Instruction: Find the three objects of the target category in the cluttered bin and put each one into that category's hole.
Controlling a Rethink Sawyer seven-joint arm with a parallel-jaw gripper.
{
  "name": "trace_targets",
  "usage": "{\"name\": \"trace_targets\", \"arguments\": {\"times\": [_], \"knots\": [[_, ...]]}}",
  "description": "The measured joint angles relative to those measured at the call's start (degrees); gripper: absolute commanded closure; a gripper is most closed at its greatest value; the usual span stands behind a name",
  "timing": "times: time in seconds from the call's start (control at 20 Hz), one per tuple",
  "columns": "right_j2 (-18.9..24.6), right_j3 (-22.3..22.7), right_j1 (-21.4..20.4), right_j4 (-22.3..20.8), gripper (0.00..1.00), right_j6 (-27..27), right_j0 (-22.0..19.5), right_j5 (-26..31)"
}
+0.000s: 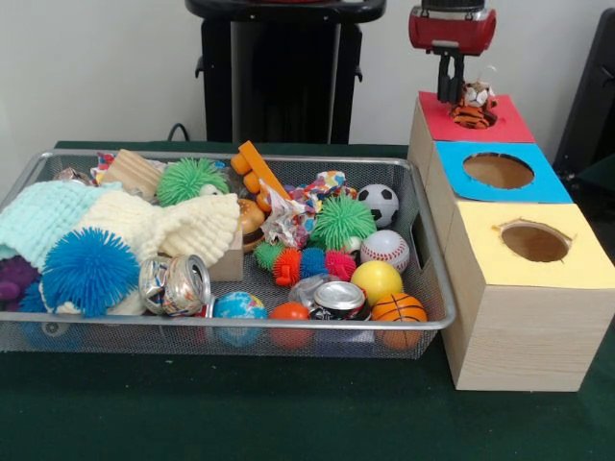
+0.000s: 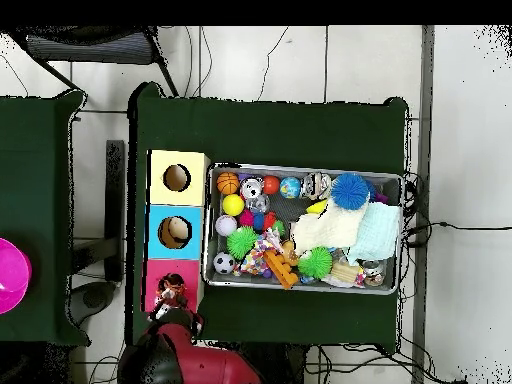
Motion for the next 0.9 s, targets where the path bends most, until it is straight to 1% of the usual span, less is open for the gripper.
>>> {"name": "trace_targets", "arguments": {"times": [0.05, 0.2, 0.65, 0.9], "knots": [[0.3, 0.3, 0.7, 0.01, 1.0, 0.0, -0.21, -0.09], [0.74, 0.51, 1.01, 0.01, 1.0, 0.0, -0.49, -0.52], [2.28, 1.35, 0.88, 0.01, 1.0, 0.05, -1.99, -1.51], [1.95, 1.32, 0.15, 0.05, 1.0, 0.05, -0.94, -1.51]]}}
